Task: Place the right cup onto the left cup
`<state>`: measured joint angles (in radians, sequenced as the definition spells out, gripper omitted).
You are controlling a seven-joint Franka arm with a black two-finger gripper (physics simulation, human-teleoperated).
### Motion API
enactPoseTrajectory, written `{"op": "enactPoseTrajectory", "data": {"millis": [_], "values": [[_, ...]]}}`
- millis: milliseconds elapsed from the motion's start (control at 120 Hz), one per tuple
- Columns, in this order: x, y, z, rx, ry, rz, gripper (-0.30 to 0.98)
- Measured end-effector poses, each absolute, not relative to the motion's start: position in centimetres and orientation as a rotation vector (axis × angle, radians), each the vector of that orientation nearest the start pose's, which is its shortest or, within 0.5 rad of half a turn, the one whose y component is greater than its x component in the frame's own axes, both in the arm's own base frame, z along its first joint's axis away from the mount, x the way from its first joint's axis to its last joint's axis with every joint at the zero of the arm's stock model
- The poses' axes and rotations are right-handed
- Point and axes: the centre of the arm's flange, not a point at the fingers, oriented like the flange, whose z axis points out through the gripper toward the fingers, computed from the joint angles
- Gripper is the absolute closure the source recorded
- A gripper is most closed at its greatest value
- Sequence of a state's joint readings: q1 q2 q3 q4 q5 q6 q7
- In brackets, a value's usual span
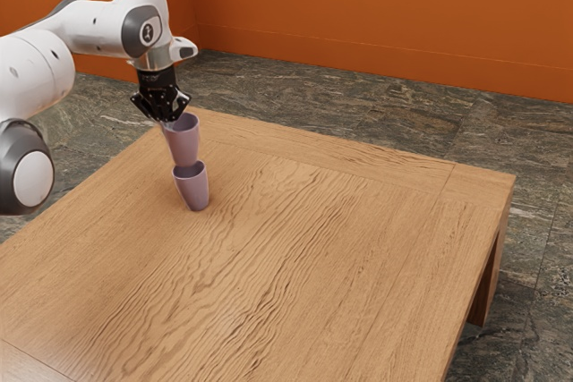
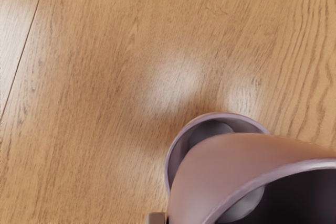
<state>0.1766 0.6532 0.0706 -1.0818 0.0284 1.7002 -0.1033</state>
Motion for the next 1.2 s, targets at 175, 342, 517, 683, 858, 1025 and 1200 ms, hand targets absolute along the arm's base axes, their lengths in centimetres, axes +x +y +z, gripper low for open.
{"op": "enactPoseTrajectory", "data": {"millis": [175,342,517,683,858,1025,1200], "values": [[71.1,16.7,43.7,-3.033,-0.510,0.071,0.78],[71.3,16.7,43.4,-3.035,-0.507,0.068,0.78],[71.5,16.7,43.1,-3.035,-0.505,0.067,0.78],[71.6,16.7,42.6,-3.036,-0.504,0.074,0.78],[71.7,16.7,41.8,-3.036,-0.503,0.086,0.78],[71.9,16.8,41.0,-3.037,-0.502,0.096,0.78],[71.9,16.8,40.1,-3.043,-0.508,0.104,0.78]]}}
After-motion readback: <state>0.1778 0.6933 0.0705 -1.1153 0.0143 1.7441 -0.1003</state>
